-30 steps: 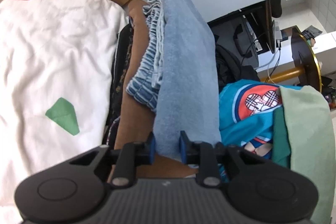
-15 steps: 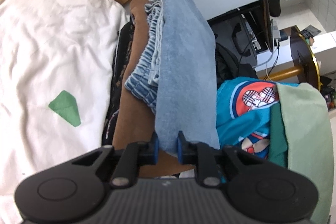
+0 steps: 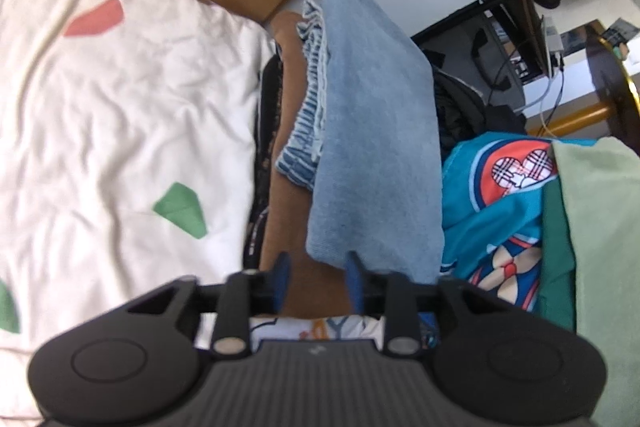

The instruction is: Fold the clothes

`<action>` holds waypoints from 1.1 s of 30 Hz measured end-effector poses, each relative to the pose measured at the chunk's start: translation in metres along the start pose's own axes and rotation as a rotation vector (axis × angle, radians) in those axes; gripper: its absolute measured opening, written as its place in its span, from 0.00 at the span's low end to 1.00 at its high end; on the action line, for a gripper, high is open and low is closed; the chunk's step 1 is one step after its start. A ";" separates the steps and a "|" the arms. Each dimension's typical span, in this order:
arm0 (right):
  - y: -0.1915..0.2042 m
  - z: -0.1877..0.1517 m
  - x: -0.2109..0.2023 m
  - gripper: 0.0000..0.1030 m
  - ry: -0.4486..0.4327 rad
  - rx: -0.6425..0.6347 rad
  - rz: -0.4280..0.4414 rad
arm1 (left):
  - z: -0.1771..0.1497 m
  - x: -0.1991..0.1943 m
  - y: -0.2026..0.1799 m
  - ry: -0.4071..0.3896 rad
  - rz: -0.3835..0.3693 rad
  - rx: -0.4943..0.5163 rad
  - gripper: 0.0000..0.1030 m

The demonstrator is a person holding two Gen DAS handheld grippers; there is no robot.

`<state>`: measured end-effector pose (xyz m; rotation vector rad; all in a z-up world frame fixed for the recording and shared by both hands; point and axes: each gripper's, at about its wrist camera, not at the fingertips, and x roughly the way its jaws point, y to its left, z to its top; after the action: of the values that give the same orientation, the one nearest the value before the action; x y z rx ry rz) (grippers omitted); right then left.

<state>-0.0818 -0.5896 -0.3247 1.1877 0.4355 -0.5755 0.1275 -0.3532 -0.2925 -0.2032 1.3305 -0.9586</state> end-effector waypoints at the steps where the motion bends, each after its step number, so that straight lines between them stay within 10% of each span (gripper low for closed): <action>1: 0.006 0.001 -0.002 0.44 0.005 -0.015 -0.021 | 0.001 -0.005 -0.004 0.002 0.022 0.016 0.54; 18: 0.095 0.018 -0.062 0.97 0.065 -0.146 -0.257 | 0.009 -0.074 -0.066 0.043 0.192 0.111 0.93; 33: 0.163 0.031 -0.141 0.99 0.111 -0.197 -0.267 | 0.008 -0.168 -0.131 -0.006 0.257 0.165 0.99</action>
<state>-0.0885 -0.5502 -0.1105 0.9814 0.7361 -0.6810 0.0838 -0.3218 -0.0864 0.0893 1.2306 -0.8426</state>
